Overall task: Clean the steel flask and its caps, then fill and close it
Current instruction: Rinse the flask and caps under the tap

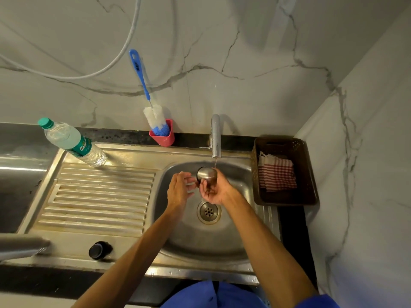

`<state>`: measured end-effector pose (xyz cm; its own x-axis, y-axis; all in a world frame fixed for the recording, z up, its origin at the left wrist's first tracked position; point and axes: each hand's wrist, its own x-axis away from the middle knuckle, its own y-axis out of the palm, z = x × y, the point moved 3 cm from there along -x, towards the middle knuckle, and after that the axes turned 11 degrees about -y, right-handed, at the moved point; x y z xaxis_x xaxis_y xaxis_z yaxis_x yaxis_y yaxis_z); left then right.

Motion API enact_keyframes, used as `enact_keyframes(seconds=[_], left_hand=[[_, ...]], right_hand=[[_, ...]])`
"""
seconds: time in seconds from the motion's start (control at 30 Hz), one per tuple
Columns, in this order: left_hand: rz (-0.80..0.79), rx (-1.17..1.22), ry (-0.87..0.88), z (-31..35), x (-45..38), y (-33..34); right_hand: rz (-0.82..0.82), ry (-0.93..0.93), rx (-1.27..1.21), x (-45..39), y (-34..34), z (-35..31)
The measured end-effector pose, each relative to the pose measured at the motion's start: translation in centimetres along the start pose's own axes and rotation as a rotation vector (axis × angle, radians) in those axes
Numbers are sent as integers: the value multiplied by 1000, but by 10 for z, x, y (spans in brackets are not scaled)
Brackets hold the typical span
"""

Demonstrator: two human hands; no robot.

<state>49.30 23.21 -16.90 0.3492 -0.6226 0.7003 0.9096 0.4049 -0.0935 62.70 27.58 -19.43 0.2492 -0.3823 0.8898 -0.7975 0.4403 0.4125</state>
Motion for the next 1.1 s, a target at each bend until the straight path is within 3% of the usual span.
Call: enact_keyframes(seconds=[0.3, 0.37, 0.53, 0.63, 0.73, 0.87, 1.0, 1.1], left_hand=[[-12, 12, -26, -5, -1, 2], [-24, 11, -36, -5, 1, 7], [-46, 19, -41, -4, 4, 12], [-33, 40, -52, -4, 2, 7], [-30, 34, -52, -6, 0, 2], [-74, -12, -51, -8, 1, 3], [-233, -133, -22, 4, 9, 27], [-270, -125, -45, 9, 14, 38]], right_hand=[[-47, -277, -398, -12, -11, -22], [-42, -309, -320, -12, -10, -26], [38, -434, 220, -2, 10, -19], [124, -608, 471, 2, 1, -17], [46, -735, 453, 11, -10, -21], [-9, -657, 384, 18, -13, -25], [-164, -585, 335, 27, -5, -24], [-141, -583, 241, 29, -5, -26]])
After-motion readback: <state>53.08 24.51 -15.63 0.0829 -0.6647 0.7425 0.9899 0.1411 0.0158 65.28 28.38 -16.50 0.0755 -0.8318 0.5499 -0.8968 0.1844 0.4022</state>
